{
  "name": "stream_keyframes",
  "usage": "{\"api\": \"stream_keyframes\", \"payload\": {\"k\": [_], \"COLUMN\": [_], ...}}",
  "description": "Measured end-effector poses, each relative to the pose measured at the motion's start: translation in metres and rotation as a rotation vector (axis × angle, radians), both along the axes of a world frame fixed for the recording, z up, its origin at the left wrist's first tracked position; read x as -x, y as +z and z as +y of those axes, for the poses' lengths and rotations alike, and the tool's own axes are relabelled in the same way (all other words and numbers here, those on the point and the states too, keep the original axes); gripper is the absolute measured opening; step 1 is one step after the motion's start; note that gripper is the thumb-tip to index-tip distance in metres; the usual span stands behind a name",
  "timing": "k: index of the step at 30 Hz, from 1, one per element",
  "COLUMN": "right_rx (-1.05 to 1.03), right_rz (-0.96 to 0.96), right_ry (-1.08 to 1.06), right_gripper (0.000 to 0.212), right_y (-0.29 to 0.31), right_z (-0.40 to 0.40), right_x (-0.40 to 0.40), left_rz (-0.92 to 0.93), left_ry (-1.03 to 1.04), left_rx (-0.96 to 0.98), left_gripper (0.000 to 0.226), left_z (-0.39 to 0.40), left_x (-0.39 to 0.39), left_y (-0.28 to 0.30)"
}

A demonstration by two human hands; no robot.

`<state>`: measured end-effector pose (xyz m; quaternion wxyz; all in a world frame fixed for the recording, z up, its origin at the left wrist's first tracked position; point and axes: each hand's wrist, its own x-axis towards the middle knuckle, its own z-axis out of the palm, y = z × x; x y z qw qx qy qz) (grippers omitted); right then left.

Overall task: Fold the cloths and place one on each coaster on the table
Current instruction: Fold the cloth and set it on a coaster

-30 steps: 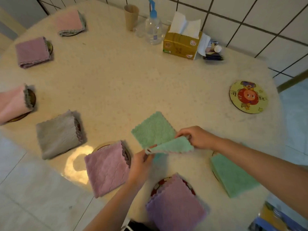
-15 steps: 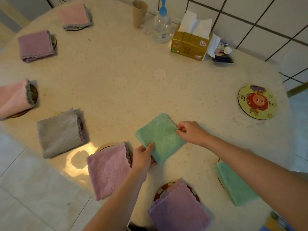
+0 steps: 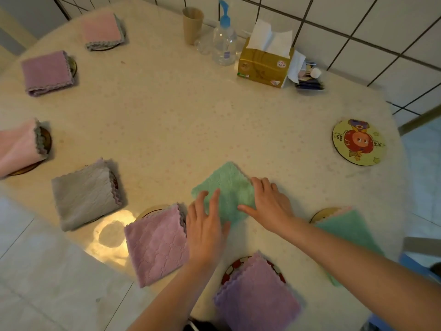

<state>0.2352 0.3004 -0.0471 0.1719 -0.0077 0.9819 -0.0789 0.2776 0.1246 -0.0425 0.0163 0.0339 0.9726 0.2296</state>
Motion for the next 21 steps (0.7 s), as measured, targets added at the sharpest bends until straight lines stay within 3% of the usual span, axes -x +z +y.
{"api": "stream_keyframes", "payload": {"k": [4,9,12,15,19,21], "right_rx": [0.108,0.325,0.341,0.503,0.697,0.772], "right_rz": [-0.026,-0.163,-0.241,-0.315,-0.367,-0.350], "right_ry": [-0.150,-0.440,-0.550,-0.693,-0.848,-0.880], "right_gripper": [0.076,0.061,0.051,0.036,0.040,0.027], "right_y": [-0.004,-0.001,0.004,0.003,-0.001,-0.002], "right_z": [-0.001,0.007,0.009,0.006,0.002,0.002], "right_x": [-0.001,0.016,0.026,0.031,0.030,0.028], "left_rz": [-0.327,-0.385,-0.316,-0.207,-0.355,-0.415], "left_ry": [-0.266,-0.311,-0.242,-0.090,0.088,0.089], "left_rx": [0.220,0.291,0.230,0.098,0.079,0.068], "left_gripper": [0.092,0.081,0.064,0.040,0.053,0.051], "left_z": [-0.005,-0.012,-0.011,-0.015,-0.030,-0.030], "left_x": [0.006,-0.002,0.013,0.047,0.083,0.090], "left_y": [-0.014,-0.017,-0.010,-0.004,-0.006,-0.010]}}
